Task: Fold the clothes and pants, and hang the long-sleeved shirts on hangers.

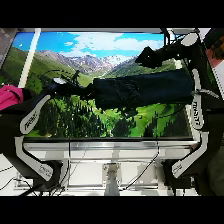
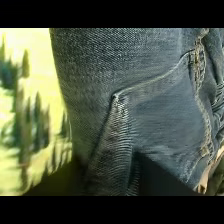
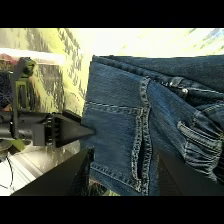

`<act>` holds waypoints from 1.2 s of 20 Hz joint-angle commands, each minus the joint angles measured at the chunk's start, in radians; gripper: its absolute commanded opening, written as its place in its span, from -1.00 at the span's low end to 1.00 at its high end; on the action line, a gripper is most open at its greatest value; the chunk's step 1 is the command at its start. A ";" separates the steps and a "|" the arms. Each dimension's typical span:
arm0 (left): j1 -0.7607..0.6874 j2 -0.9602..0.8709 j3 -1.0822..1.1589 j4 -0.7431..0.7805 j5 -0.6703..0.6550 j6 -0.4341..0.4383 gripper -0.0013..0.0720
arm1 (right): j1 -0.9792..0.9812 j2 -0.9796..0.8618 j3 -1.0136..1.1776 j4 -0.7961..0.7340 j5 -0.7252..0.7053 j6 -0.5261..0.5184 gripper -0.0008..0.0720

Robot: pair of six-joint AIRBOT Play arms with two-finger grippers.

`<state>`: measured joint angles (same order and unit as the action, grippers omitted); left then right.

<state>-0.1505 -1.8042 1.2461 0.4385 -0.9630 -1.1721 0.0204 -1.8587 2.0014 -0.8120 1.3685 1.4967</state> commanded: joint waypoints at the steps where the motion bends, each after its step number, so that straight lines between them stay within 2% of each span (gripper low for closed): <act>1: -0.030 -0.004 0.001 -0.035 0.047 0.005 -0.91 | -0.002 -0.001 0.000 0.000 -0.011 0.000 0.24; 3: -0.017 0.010 0.001 -0.043 0.041 0.010 -0.92 | -0.002 -0.001 0.000 -0.032 -0.017 0.000 0.23; 4: -0.003 0.024 0.001 -0.042 0.040 0.023 -0.92 | -0.002 -0.001 0.000 -0.051 -0.022 0.000 0.09; 6: 0.034 0.074 0.001 0.028 0.039 0.027 -0.92 | -0.002 -0.001 0.000 -0.081 -0.025 0.001 -0.54; 7: 0.055 0.110 0.001 0.106 0.029 0.022 -0.92 | -0.002 -0.003 0.000 -0.086 -0.026 0.001 -0.78; 8: 0.077 0.147 0.001 0.187 0.012 -0.010 -0.92 | -0.002 -0.008 0.000 -0.082 -0.025 0.001 -0.94; 10: 0.124 0.232 0.001 0.354 -0.036 -0.084 -0.92 | 0.004 -0.033 0.000 -0.073 -0.018 0.001 -0.94; 12: 0.171 0.324 0.001 0.463 -0.081 -0.106 -0.92 | 0.021 -0.056 -0.024 -0.025 -0.018 0.001 -0.94; 17: 0.253 0.542 0.002 0.624 -0.154 -0.108 -0.92 | 0.171 -0.132 -0.062 0.021 -0.031 -0.007 -0.94; 21: 0.290 0.668 0.002 0.666 -0.230 -0.124 -0.92 | 0.360 -0.229 -0.062 0.027 -0.089 0.012 -0.95; 24: 0.291 0.710 0.003 0.668 -0.279 -0.123 -0.92 | 0.460 -0.272 -0.062 0.058 -0.233 0.083 -0.95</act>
<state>0.1295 -1.1503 1.2476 1.0786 -1.1843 -1.2873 0.3851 -2.0865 1.9404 -0.7818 1.2514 1.5242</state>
